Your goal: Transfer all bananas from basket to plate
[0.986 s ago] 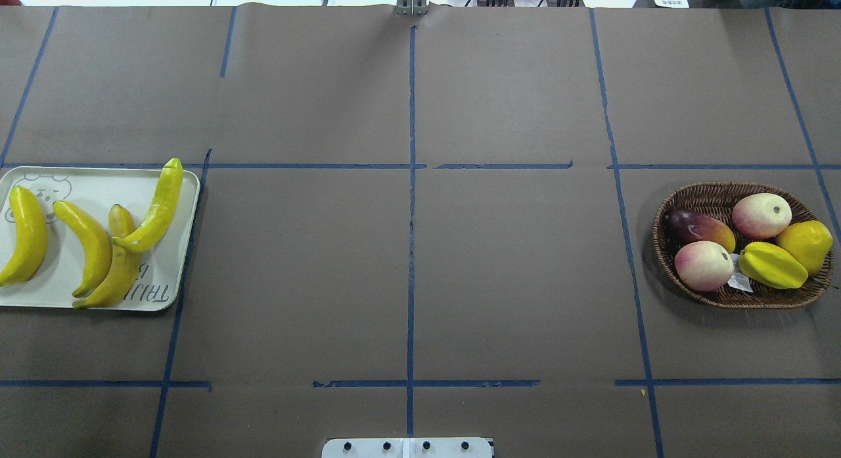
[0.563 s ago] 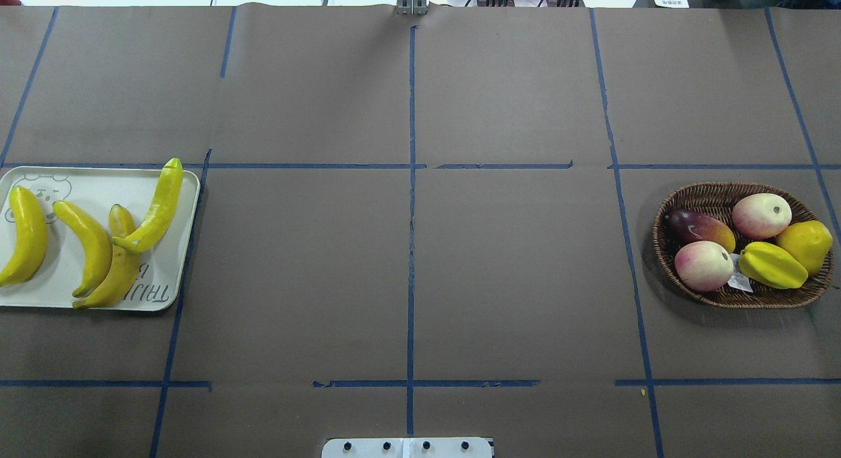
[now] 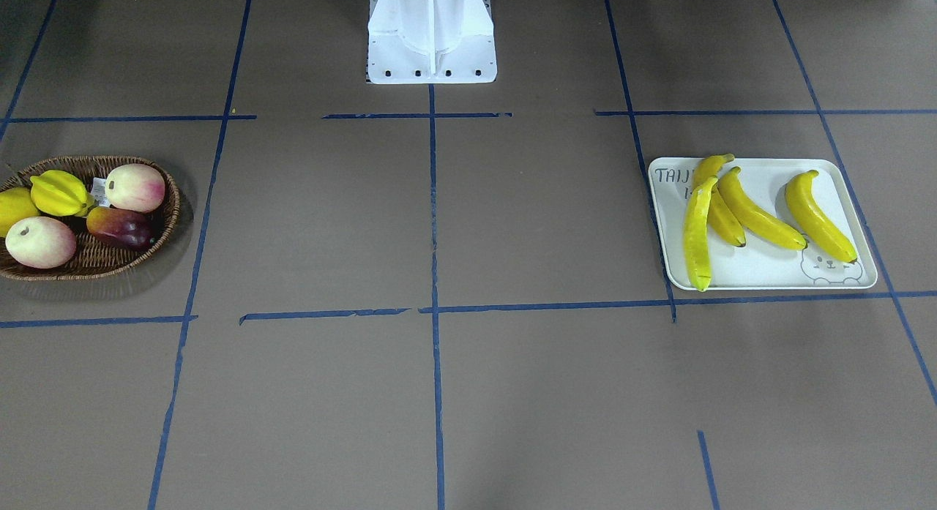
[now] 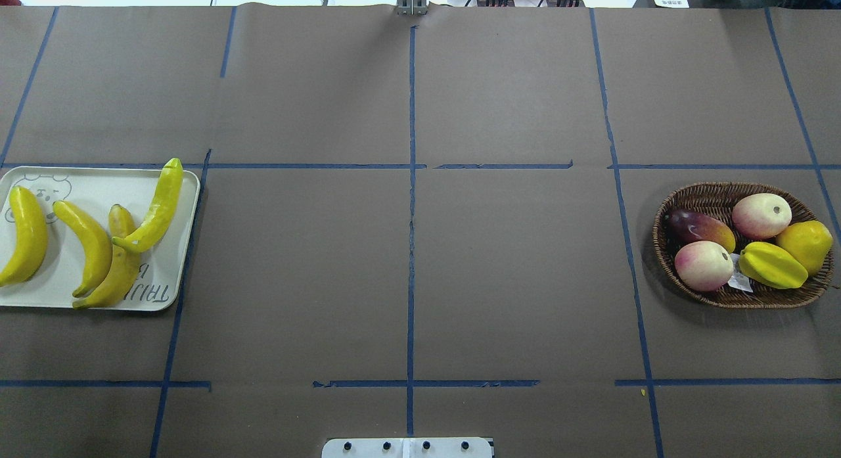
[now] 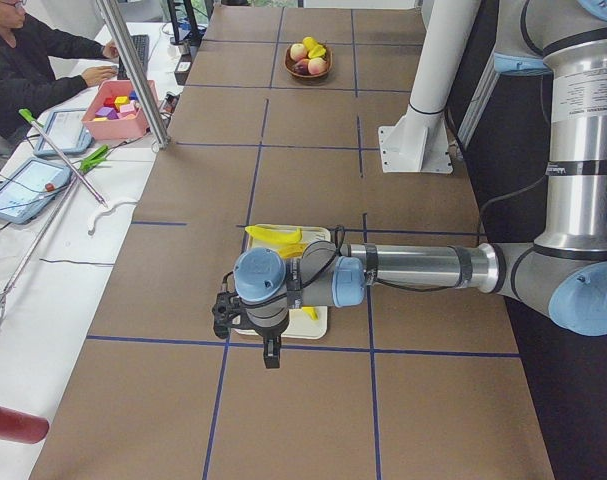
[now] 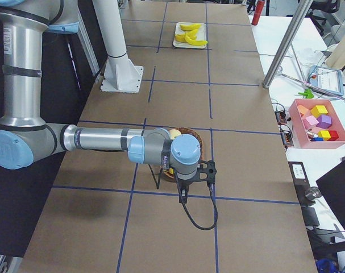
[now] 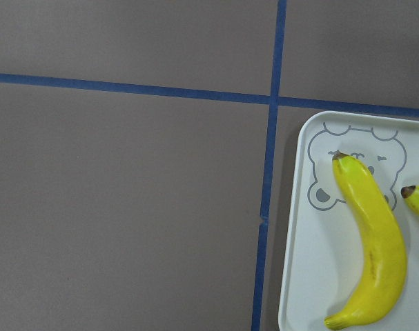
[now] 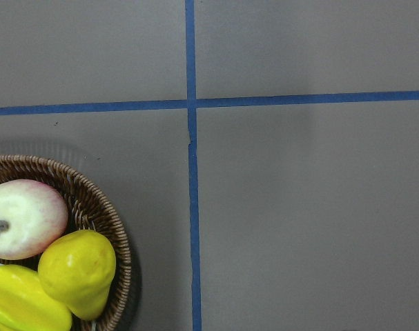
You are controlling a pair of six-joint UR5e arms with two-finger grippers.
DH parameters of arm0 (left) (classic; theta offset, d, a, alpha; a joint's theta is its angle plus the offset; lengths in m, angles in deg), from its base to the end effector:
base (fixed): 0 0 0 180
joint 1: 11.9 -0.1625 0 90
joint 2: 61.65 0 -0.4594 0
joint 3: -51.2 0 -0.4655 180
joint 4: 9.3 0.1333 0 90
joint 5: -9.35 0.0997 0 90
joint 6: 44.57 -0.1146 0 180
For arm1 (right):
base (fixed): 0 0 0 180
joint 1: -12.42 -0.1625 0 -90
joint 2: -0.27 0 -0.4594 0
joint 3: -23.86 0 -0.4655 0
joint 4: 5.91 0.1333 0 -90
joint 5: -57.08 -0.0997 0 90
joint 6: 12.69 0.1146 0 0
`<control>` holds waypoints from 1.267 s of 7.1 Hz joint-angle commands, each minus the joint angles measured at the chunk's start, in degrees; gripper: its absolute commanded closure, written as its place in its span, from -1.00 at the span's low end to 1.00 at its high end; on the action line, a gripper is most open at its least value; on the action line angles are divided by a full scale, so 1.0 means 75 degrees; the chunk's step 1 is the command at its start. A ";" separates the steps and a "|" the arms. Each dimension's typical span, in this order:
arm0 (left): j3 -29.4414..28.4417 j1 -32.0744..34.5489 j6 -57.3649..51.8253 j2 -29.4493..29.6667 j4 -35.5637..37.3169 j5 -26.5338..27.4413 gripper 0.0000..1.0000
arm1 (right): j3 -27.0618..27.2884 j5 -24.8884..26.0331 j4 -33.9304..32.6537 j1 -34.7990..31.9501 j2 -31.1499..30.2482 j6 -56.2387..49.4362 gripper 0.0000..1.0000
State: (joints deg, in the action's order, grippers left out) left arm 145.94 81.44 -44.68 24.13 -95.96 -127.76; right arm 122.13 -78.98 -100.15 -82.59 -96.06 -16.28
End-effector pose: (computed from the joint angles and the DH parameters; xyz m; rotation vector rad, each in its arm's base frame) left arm -0.0800 -0.5236 0.6992 -0.0217 0.8233 -0.0734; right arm 0.0952 -0.5046 0.6868 0.0224 -0.8044 0.0396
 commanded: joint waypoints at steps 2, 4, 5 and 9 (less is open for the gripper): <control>0.0012 0.0000 -0.0021 0.0011 -0.0012 0.0000 -1.00 | -0.0013 -0.0011 0.0003 0.0000 -0.0011 -0.0072 -1.00; -0.0034 -0.0012 -0.0021 0.0012 -0.0081 0.0000 -1.00 | -0.0001 -0.0023 0.0003 0.0000 -0.0035 -0.0072 -1.00; -0.0185 -0.0023 0.0002 0.0012 -0.0233 0.0000 -1.00 | -0.0001 -0.0046 0.0003 0.0000 -0.0046 -0.0072 -1.00; -0.0327 -0.0035 0.0038 0.0023 -0.0399 0.0000 -1.00 | 0.0010 -0.0046 0.0003 0.0000 -0.0046 -0.0060 -1.00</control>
State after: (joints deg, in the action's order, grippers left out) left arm 143.61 81.20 -44.42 24.30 -98.93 -127.72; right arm 122.18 -79.33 -100.13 -82.59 -96.40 -16.75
